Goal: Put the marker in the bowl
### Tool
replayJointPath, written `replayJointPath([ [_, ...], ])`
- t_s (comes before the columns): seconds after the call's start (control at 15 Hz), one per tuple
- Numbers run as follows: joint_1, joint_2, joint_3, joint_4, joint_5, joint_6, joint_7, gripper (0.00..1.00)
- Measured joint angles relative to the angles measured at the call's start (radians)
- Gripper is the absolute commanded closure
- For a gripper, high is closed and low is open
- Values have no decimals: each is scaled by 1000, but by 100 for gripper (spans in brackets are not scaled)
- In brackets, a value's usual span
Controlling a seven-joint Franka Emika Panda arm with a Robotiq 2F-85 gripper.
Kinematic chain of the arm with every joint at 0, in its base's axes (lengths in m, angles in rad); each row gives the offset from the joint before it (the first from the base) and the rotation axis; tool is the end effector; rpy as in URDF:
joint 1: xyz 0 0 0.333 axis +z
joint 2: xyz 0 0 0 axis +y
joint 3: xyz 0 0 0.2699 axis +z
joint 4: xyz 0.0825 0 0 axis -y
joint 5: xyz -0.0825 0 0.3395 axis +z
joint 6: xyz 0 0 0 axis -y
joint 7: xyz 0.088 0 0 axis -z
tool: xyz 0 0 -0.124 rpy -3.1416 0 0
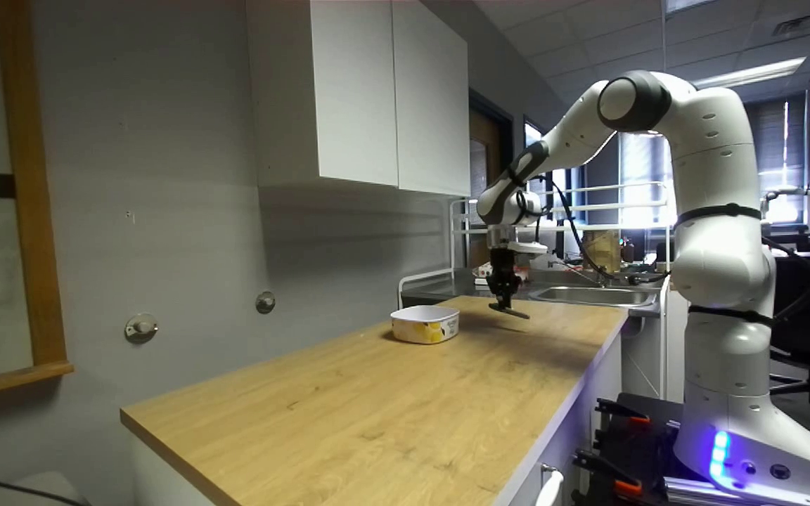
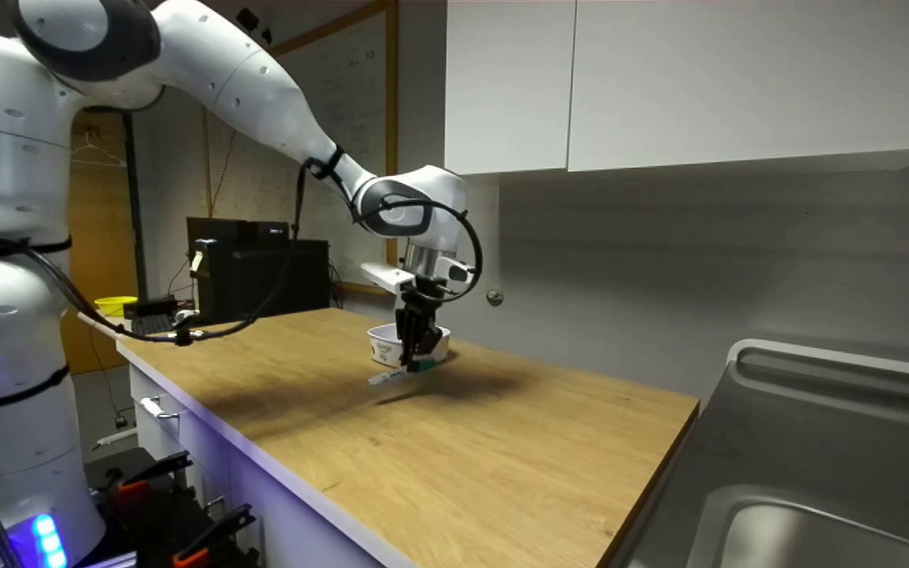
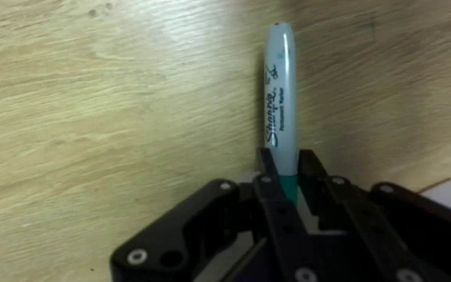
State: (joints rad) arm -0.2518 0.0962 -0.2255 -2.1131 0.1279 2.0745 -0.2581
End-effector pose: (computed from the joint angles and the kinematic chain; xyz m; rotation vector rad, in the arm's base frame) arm 0.4488 -0.2222 0.3244 -2.9794 0.4332 0.1383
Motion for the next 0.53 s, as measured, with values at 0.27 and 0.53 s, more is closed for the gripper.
replayJointPath([
  [0.27,39,-128,33,1,44,-51,2,93],
  [0.53,100,-221,68,7,47,-69,29,93],
])
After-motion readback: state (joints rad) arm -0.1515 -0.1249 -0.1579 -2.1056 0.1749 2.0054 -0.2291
